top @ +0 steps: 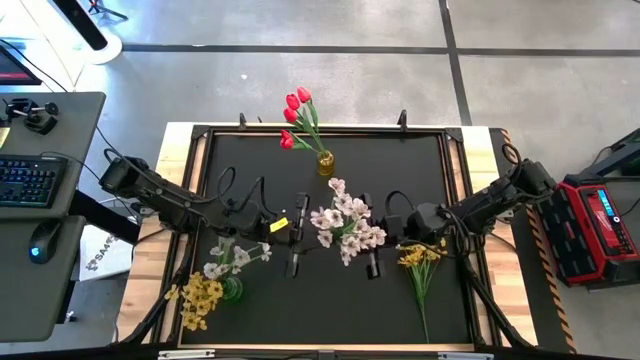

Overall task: Sort flowers into vase by color
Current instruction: Put the white flowers into the green vase

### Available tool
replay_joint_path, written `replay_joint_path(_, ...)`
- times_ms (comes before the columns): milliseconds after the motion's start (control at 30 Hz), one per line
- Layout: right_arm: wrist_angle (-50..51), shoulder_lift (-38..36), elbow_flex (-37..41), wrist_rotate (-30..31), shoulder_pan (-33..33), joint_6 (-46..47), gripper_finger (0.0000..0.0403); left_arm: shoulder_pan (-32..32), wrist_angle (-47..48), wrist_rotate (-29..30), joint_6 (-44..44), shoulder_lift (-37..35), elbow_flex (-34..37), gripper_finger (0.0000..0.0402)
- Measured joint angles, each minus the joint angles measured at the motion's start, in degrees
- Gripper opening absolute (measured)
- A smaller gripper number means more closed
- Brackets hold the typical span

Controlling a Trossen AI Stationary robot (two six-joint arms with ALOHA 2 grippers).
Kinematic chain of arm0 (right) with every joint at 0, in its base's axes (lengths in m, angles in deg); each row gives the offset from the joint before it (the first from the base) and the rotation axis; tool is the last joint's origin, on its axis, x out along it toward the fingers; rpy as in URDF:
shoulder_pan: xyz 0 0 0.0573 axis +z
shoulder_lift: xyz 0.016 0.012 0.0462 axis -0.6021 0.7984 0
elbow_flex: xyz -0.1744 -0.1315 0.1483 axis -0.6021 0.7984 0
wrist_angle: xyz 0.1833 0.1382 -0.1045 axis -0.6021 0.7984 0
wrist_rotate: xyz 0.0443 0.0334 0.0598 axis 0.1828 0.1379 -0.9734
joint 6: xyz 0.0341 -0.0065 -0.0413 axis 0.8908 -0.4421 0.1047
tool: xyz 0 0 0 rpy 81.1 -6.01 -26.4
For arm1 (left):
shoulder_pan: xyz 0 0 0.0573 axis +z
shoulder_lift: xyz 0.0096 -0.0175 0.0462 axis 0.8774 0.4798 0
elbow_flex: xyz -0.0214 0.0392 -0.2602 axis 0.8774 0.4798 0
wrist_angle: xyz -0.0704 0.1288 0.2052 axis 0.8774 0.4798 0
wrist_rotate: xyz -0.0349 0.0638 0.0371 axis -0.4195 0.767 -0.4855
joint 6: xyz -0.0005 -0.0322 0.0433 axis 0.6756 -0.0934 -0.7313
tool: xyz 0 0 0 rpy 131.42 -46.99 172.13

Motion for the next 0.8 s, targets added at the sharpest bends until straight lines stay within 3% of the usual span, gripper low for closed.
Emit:
replay_joint_path(200, 0.13, 0.0, 0.0, 0.01, 0.0, -0.01, 0.0, 1.4, 0.29, -4.36, 3.03, 0.77, -0.02, 0.0084)
replay_joint_path(400, 1.77, 0.01, 0.0, 0.07, -0.37, 0.0, 0.0, 1.49, -0.87, -3.96, 3.23, 3.87, -0.61, 0.0117)
replay_joint_path(800, 2.52, -0.03, -0.07, 0.13, 0.09, 0.15, 0.0, 1.04, 4.74, -2.87, 3.17, 1.01, -1.79, 0.0104)
